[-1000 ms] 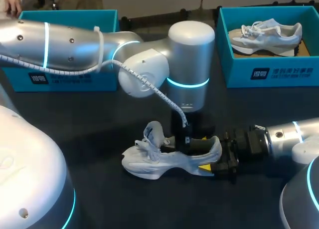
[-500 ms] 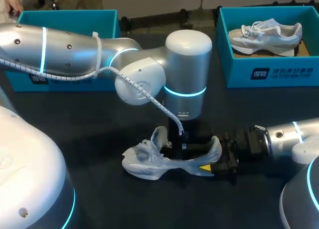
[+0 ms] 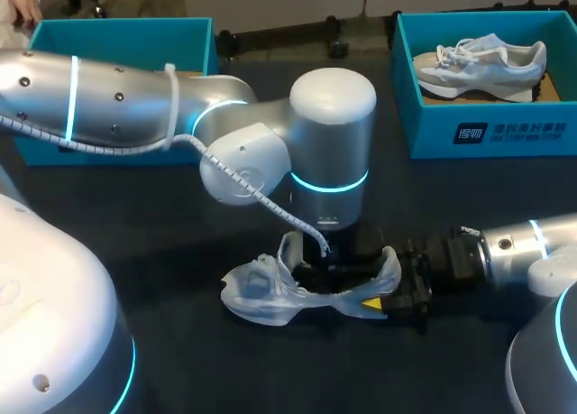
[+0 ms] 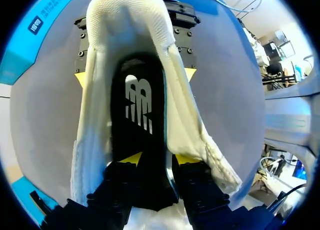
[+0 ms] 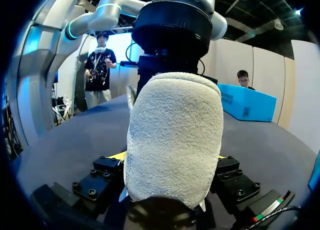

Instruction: Take the shoe out of the shoebox, open the shoe tongue, remove and reinsert the insole, then place the shoe into the shoebox

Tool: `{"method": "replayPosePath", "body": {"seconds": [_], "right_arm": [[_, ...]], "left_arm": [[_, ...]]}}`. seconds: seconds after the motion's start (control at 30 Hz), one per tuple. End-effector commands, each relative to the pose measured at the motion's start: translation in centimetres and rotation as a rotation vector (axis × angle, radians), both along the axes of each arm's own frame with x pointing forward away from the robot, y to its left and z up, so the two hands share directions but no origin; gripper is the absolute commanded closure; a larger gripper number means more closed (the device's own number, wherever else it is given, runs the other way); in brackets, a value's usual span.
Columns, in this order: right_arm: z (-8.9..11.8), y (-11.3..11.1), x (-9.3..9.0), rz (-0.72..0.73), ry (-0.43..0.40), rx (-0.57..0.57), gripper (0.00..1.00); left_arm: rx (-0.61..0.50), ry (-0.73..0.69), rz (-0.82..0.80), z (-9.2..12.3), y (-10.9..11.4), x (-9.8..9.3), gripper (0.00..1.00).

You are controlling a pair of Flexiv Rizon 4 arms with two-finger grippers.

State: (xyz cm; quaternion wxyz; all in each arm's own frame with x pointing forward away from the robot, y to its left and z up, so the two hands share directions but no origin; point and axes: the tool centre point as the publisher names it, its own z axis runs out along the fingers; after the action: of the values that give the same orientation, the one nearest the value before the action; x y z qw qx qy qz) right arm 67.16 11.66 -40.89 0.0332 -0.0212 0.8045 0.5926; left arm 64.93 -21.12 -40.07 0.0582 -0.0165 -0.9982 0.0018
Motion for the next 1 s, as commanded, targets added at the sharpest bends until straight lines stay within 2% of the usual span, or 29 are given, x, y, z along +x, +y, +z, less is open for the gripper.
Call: {"method": "replayPosePath", "body": {"seconds": [0.03,0.27,0.33,0.47,0.53,0.77,1.0], "right_arm": [[0.0,0.1,-0.1,-0.001,0.002,-0.005,1.00],[0.0,0.1,-0.1,-0.001,0.002,-0.005,1.00],[0.0,0.1,-0.1,-0.001,0.002,-0.005,1.00],[0.0,0.1,-0.1,-0.001,0.002,-0.005,1.00],[0.0,0.1,-0.1,-0.001,0.002,-0.005,1.00],[0.0,0.1,-0.1,-0.001,0.002,-0.005,1.00],[0.0,0.1,-0.1,-0.001,0.002,-0.005,1.00]], "left_arm": [[-0.024,-0.050,0.006,-0.3,0.7,-0.5,0.63],[-0.018,-0.146,0.005,-1.1,0.4,0.4,0.66],[-0.013,-0.176,0.006,-1.3,0.3,0.6,0.71],[-0.005,-0.207,0.014,-1.3,0.4,1.1,0.81],[-0.002,-0.225,0.023,-1.3,0.5,1.6,0.99],[0.009,-0.218,0.040,-1.3,0.7,2.4,1.00],[-0.041,-0.107,0.037,0.6,0.9,2.3,1.00]]}}
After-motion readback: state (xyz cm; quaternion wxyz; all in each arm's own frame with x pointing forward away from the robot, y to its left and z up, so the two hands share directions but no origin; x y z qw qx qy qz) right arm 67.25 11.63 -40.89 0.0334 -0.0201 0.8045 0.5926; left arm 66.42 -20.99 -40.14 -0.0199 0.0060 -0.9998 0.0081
